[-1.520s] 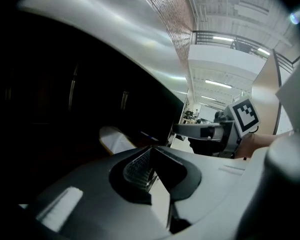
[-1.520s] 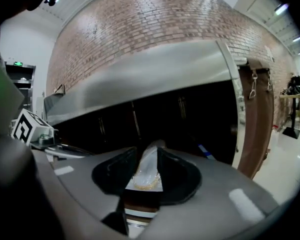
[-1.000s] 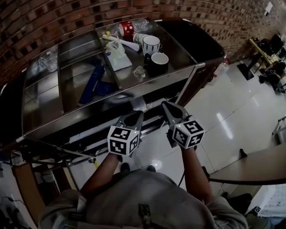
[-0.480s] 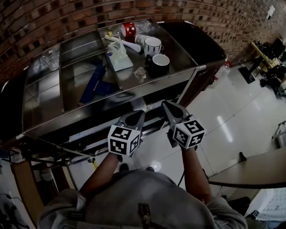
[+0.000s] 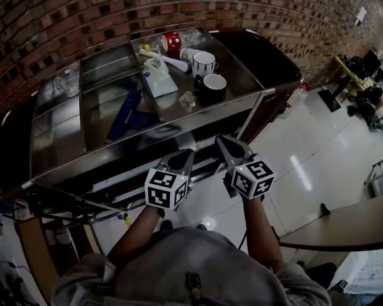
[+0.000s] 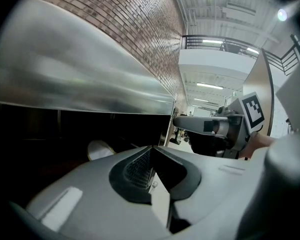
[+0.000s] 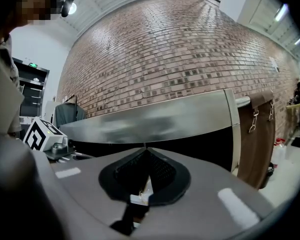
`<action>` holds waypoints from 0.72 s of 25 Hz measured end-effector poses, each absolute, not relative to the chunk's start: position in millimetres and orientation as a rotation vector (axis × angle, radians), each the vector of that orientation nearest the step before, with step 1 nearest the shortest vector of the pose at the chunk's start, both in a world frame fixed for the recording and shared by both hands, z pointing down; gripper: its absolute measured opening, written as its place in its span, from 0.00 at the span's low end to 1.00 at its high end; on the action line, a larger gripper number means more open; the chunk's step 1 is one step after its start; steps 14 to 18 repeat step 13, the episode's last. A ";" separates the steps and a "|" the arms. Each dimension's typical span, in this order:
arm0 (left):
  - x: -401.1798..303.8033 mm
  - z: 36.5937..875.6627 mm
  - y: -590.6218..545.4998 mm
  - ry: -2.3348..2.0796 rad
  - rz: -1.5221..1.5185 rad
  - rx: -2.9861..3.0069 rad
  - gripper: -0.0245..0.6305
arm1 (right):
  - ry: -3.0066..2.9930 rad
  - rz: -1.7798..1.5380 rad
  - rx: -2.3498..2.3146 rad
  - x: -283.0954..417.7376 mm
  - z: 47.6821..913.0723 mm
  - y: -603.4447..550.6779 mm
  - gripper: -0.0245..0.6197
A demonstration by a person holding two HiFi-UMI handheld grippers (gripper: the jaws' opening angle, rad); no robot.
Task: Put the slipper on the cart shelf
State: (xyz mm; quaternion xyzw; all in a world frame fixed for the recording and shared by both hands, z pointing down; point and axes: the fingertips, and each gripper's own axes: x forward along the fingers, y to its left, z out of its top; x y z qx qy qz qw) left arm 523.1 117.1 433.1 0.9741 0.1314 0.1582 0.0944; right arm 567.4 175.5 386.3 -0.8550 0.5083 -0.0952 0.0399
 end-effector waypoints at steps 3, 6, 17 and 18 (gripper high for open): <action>522.9 432.8 117.0 0.390 0.470 2.886 0.05 | 1.557 -0.295 -2.619 567.0 385.7 175.6 0.04; 522.6 432.6 117.6 0.390 0.469 2.885 0.05 | 1.560 -0.295 -2.619 566.5 384.9 175.8 0.04; 521.1 434.7 115.6 0.380 0.467 2.880 0.05 | 1.569 -0.301 -2.617 565.8 385.8 172.4 0.04; 521.1 434.7 115.6 0.380 0.467 2.880 0.05 | 1.569 -0.301 -2.617 565.8 385.8 172.4 0.04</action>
